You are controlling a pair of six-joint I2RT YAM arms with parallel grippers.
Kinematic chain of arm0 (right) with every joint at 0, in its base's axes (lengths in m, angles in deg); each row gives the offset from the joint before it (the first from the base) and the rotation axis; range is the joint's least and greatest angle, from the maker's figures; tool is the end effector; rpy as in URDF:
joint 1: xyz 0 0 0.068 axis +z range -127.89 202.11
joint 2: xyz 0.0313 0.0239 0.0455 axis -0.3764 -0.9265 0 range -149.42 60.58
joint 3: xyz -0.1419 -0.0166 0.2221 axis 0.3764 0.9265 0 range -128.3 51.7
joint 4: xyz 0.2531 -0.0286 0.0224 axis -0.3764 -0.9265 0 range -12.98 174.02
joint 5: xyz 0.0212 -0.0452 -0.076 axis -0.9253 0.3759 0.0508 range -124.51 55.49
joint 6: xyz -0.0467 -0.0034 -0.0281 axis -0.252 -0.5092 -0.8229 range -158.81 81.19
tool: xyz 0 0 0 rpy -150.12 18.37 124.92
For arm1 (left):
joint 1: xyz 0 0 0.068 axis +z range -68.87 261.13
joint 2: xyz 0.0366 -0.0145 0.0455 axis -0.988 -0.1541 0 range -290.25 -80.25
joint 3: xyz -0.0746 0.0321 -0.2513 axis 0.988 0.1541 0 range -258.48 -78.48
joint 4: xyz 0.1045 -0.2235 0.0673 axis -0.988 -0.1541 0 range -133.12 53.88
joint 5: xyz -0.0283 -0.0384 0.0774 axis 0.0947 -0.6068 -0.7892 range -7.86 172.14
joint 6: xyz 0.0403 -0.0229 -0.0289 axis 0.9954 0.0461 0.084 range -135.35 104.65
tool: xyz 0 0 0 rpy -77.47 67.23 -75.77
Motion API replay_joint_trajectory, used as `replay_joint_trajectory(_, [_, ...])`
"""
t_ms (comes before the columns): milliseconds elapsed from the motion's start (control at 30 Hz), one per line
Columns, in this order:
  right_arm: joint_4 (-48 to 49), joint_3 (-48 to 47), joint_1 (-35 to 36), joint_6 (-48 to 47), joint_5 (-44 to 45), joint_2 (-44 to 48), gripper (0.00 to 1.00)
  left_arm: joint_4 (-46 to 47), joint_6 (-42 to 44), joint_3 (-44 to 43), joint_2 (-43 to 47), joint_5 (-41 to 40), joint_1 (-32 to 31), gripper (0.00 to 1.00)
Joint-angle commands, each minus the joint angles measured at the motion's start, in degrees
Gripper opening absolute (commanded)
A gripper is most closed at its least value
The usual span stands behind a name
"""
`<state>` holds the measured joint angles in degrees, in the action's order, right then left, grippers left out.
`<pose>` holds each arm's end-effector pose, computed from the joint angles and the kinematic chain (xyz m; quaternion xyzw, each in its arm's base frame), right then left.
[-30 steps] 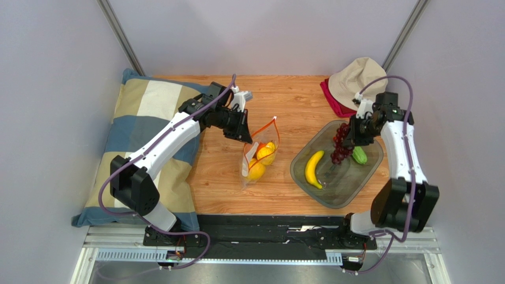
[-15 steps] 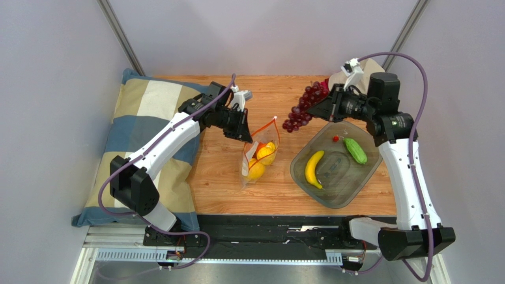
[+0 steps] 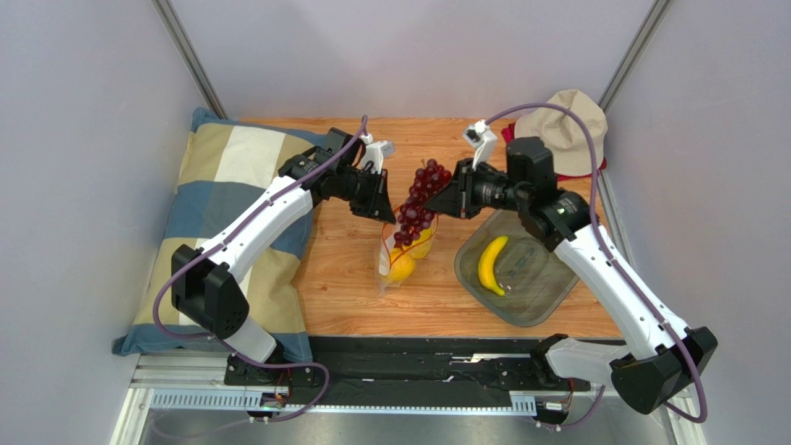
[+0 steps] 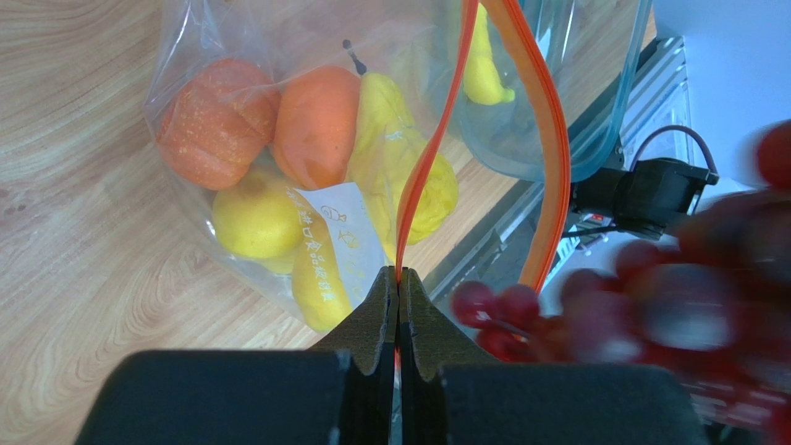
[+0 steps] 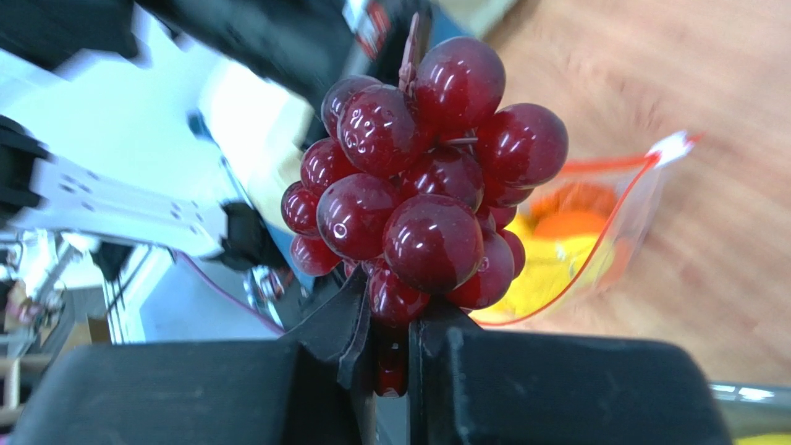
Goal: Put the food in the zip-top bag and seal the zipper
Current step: Place the fake fruit in the zipper food storage bag.
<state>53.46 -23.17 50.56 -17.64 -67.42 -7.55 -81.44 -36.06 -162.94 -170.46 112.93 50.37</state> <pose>0.2112 0.1371 0.3954 -0.2053 0.7921 0.4351 0.3756 0.2748 -0.1853 0.3221 0.1678 0.8978 -0.3650 0.1807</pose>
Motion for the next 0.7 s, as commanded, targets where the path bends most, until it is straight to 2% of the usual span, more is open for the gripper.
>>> replay_joint_trajectory(0, [7.1, 4.1, 3.7, -2.1, 4.1, -1.0, 0.0, 1.8, -0.7, -1.0, 2.9, 0.7, 0.2, 0.0])
replay_joint_trajectory(100, [8.2, 4.3, 5.2, -3.0, 4.4, -3.0, 0.0, 2.1, -1.1, -0.9, 2.9, 1.0, 0.2, 0.0])
replay_joint_trajectory(233, [7.2, 4.2, 5.5, 1.8, 2.8, -6.4, 0.0, 2.3, -1.9, -0.4, 3.1, 1.3, 0.2, 0.0])
replay_joint_trajectory(367, [2.5, 3.4, 5.5, 4.0, -0.9, -10.1, 0.0, 2.7, -2.9, 0.8, 3.5, 1.6, 0.2, 0.0])
replay_joint_trajectory(667, [-1.6, 4.3, 5.4, 4.9, -10.2, -15.0, 0.0, 4.7, -5.2, 2.5, 5.0, 0.0, 0.2, 0.0])
